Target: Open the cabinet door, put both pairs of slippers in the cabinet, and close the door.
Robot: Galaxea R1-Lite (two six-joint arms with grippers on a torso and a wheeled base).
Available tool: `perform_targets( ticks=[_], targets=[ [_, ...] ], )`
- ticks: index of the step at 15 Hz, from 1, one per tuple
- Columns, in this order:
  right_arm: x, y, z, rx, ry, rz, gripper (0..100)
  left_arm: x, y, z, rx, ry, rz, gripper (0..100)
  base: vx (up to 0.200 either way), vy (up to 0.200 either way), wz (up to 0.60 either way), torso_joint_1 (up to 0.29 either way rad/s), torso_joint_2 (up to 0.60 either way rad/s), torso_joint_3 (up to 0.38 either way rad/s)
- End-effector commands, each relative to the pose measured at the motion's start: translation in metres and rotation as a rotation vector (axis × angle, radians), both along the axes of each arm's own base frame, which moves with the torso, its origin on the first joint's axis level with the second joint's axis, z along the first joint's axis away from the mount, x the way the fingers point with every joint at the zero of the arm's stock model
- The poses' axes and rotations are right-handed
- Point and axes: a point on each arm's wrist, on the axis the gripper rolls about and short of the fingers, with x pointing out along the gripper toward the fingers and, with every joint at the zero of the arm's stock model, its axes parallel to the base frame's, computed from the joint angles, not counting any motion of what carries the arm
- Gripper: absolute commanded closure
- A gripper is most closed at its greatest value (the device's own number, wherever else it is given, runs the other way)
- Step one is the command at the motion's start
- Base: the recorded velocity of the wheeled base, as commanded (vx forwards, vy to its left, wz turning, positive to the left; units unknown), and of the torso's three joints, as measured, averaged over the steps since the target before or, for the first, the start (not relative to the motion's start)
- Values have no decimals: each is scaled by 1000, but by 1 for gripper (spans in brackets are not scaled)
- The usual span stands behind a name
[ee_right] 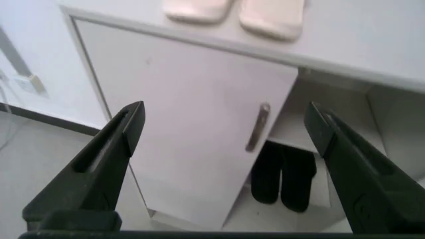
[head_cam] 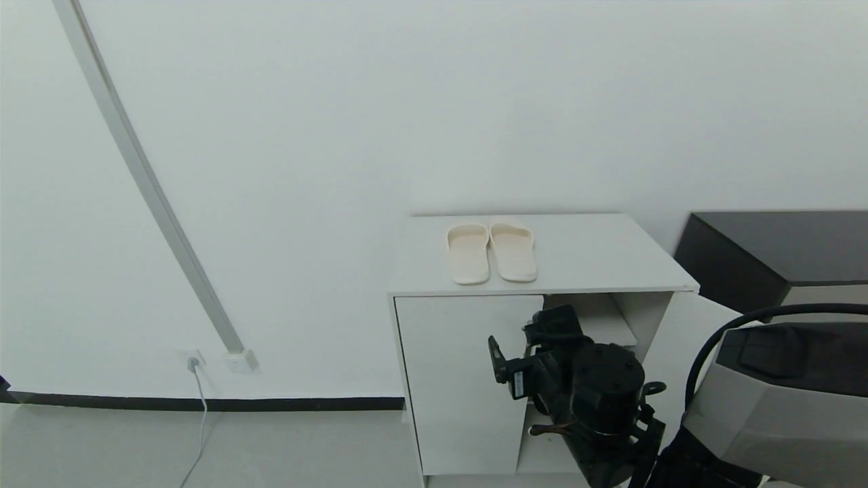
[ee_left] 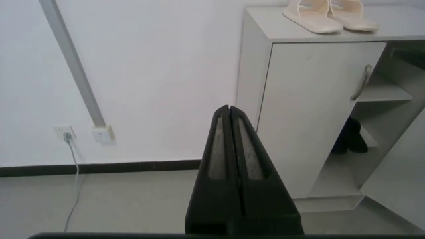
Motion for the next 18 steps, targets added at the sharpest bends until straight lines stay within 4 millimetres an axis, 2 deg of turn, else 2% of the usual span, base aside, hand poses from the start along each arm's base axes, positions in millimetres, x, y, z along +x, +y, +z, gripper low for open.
perform_targets(
  ticks=[1,6,8,11,16,18],
  targets=[
    [1,-4,10,-9,-27,13,0,0,0,0,4,2,1,100,0,0,0,193,-417,-232],
    [15,-4,66,10,36,-13,0,0,0,0,4,3,1,100,0,0,0,88,-195,-103],
    [11,-3,86,35,100,-9,0,0,0,0,4,3,1,100,0,0,0,0,0,0],
    [5,8,104,124,164,7,0,0,0,0,4,3,1,100,0,0,0,0,0,0],
    [7,14,97,129,222,-2,0,0,0,0,4,3,-1,100,0,0,0,0,0,0],
    [8,15,93,122,227,-6,0,0,0,0,4,3,-2,100,200,0,0,5,0,2]
  ],
)
